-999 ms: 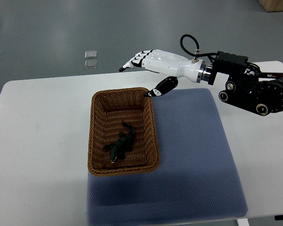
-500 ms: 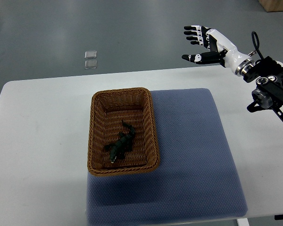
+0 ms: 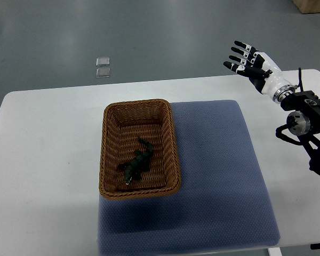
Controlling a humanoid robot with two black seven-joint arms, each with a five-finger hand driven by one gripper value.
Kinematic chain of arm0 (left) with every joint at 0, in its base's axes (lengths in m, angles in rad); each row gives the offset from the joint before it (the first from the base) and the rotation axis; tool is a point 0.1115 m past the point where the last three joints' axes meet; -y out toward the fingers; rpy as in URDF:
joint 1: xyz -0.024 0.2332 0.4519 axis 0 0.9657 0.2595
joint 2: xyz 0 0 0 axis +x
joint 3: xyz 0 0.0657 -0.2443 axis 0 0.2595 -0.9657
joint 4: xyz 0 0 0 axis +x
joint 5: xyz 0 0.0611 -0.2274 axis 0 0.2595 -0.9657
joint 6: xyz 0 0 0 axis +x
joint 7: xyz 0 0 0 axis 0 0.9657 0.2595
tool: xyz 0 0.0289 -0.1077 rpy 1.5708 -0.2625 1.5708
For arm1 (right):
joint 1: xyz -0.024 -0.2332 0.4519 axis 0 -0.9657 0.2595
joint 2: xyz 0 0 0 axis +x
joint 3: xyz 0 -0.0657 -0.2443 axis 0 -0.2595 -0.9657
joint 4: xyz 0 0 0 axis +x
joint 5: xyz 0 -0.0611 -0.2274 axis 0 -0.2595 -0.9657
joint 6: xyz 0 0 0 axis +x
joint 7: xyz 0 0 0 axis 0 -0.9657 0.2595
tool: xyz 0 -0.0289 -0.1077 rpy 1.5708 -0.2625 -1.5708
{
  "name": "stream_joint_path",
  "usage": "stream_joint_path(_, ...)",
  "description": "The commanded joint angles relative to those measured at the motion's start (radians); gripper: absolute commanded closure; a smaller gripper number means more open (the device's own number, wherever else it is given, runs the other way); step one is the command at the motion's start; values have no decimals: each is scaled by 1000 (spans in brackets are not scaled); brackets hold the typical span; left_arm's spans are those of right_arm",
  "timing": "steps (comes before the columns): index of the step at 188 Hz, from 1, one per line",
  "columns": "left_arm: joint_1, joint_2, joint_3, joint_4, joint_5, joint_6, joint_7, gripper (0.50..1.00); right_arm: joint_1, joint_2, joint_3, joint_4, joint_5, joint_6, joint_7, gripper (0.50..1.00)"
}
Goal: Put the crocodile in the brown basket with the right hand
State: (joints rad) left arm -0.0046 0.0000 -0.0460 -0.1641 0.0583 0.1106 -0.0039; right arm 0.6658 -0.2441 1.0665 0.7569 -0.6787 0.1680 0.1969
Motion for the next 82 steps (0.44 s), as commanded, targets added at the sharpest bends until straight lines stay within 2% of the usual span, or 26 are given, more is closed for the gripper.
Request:
stream_joint_path(1,0,0,0,0,0,0,1,500,-15,17,39,-2,1,-7,4,574)
stream_joint_path(82,0,0,0,0,0,0,-1,500,-63,81,105,-30,2,-8,9,572)
